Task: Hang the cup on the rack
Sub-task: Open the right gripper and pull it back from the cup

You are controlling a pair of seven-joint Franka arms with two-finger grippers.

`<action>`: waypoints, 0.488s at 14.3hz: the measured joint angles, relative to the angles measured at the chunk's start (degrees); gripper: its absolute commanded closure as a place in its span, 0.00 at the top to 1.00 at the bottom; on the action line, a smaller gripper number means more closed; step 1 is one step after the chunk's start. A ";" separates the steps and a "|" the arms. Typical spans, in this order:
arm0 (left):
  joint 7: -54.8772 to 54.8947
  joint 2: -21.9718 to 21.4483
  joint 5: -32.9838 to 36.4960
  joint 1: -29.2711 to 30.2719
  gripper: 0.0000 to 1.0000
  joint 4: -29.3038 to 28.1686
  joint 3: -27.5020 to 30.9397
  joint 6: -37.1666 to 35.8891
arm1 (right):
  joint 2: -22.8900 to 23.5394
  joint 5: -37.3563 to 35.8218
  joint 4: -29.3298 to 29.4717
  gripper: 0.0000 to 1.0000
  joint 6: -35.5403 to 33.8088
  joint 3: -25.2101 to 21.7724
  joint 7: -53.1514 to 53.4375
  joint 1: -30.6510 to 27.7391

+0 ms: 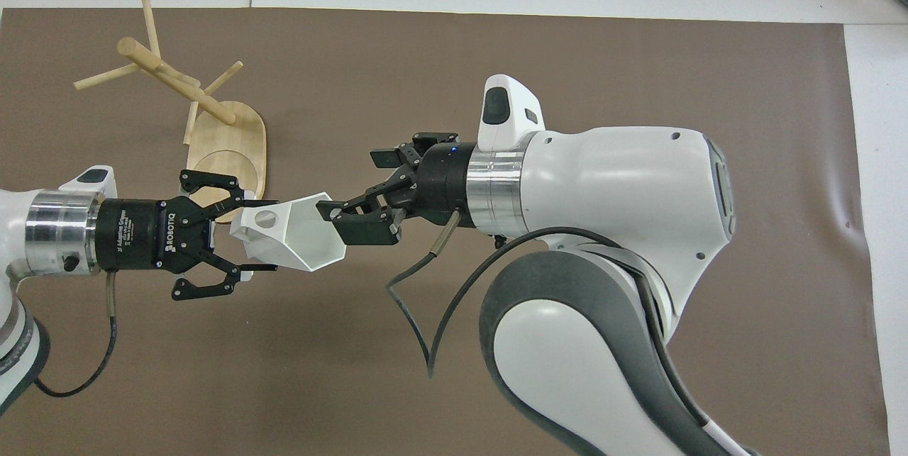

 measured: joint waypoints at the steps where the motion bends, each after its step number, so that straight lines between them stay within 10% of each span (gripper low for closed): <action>1: -0.05 -0.10 1.77 0.33 0.00 0.01 0.02 0.00 | -0.05 -0.01 0.02 1.00 0.00 0.00 1.25 0.00; 7: -10.24 -0.53 12.30 1.55 0.00 0.95 0.04 0.08 | -0.45 -0.79 0.05 1.00 0.00 0.01 12.38 0.00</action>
